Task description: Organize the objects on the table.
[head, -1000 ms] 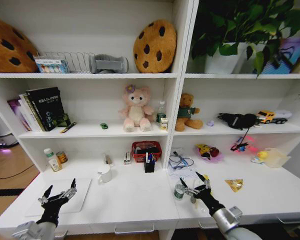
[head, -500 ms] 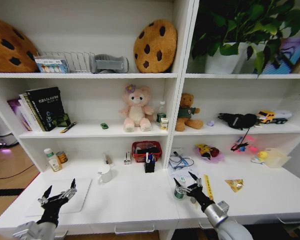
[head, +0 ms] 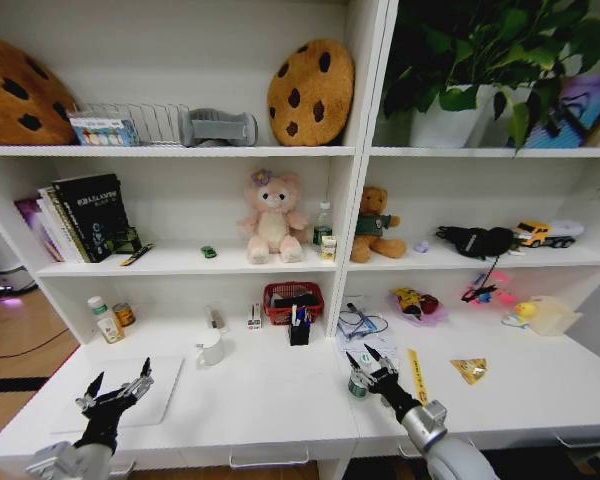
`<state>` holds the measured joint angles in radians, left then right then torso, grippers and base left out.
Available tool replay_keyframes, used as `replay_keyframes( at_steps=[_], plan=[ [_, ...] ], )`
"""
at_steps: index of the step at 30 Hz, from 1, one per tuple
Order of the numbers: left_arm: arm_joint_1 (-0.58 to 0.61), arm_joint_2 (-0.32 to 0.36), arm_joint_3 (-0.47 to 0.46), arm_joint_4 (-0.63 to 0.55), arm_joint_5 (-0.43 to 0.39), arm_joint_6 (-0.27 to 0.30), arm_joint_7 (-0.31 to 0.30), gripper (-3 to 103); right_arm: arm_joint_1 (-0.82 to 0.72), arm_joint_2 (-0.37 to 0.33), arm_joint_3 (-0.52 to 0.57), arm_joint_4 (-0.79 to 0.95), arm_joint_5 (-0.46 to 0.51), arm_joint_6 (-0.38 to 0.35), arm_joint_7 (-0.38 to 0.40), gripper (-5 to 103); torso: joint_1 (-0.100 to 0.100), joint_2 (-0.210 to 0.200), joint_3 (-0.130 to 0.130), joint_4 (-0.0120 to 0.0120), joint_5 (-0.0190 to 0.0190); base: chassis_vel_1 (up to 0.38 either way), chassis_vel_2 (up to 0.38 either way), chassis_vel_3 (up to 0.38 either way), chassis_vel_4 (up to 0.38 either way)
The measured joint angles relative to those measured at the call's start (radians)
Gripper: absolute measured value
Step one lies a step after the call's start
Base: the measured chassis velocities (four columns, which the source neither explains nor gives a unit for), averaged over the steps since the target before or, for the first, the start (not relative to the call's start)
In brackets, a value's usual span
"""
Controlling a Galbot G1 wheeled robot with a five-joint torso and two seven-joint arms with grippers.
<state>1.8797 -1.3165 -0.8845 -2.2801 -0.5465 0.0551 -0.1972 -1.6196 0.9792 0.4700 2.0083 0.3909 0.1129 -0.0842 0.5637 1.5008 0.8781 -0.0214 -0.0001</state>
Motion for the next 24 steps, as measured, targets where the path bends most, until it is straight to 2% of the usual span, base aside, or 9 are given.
replay_keyframes(
  at_steps=[1, 3, 4, 6, 16, 18, 21, 22, 24],
  plan=[
    [0.0, 0.0, 0.0, 0.0, 0.0, 0.0, 0.0, 100, 0.0, 0.0, 0.0, 0.0, 0.0, 0.0, 0.0, 50, 0.0, 0.0, 0.0, 0.0, 0.0, 0.0, 0.0, 0.0, 0.0],
    [0.0, -0.001, 0.0, -0.002, -0.004, 0.001, -0.001, 100, -0.007, -0.001, 0.004, 0.006, -0.003, 0.001, 0.0, 38, 0.0, 0.0, 0.0, 0.0, 0.0, 0.0, 0.0, 0.0, 0.0],
    [0.0, -0.001, 0.0, -0.002, -0.004, 0.001, -0.001, 100, -0.007, -0.001, 0.004, 0.006, -0.003, 0.001, 0.0, 38, 0.0, 0.0, 0.0, 0.0, 0.0, 0.0, 0.0, 0.0, 0.0],
    [0.003, -0.004, 0.0, -0.003, -0.004, 0.001, -0.001, 100, -0.016, -0.001, 0.01, 0.012, -0.003, 0.002, 0.001, 31, 0.0, 0.0, 0.0, 0.0, 0.0001, 0.0, 0.0, 0.0, 0.0],
    [0.003, 0.0, -0.008, -0.009, -0.01, -0.003, 0.002, 100, -0.09, -0.005, 0.057, 0.087, 0.023, 0.0, 0.009, 31, 0.0, 0.0, 0.0, 0.0002, 0.0003, 0.0, 0.0, 0.0, 0.0],
    [0.003, 0.0, -0.011, -0.009, -0.011, -0.005, 0.003, 100, -0.133, -0.007, 0.083, 0.13, 0.019, 0.0, 0.012, 31, 0.0, 0.0, 0.0, 0.0001, 0.0001, 0.0, 0.0, 0.0, 0.0],
    [0.003, -0.005, -0.017, -0.003, -0.018, -0.013, 0.008, 100, -0.282, 0.0, 0.16, 0.256, 0.009, 0.005, 0.024, 31, 0.0, 0.0, 0.0, -0.0001, -0.0001, 0.0, 0.0, 0.0, 0.0],
    [0.003, -0.005, -0.017, -0.003, -0.018, -0.013, 0.008, 100, -0.282, 0.0, 0.16, 0.256, 0.009, 0.005, 0.024, 31, 0.0, 0.0, 0.0, -0.0001, -0.0001, 0.0, 0.0, 0.0, 0.0],
    [-0.002, -0.008, -0.017, 0.005, -0.019, -0.018, 0.01, 100, -0.4, 0.022, 0.197, 0.335, 0.005, 0.008, 0.033, 31, 0.0, 0.0, 0.0, 0.0001, 0.0, 0.0, 0.0, 0.0, 0.0]
  ],
)
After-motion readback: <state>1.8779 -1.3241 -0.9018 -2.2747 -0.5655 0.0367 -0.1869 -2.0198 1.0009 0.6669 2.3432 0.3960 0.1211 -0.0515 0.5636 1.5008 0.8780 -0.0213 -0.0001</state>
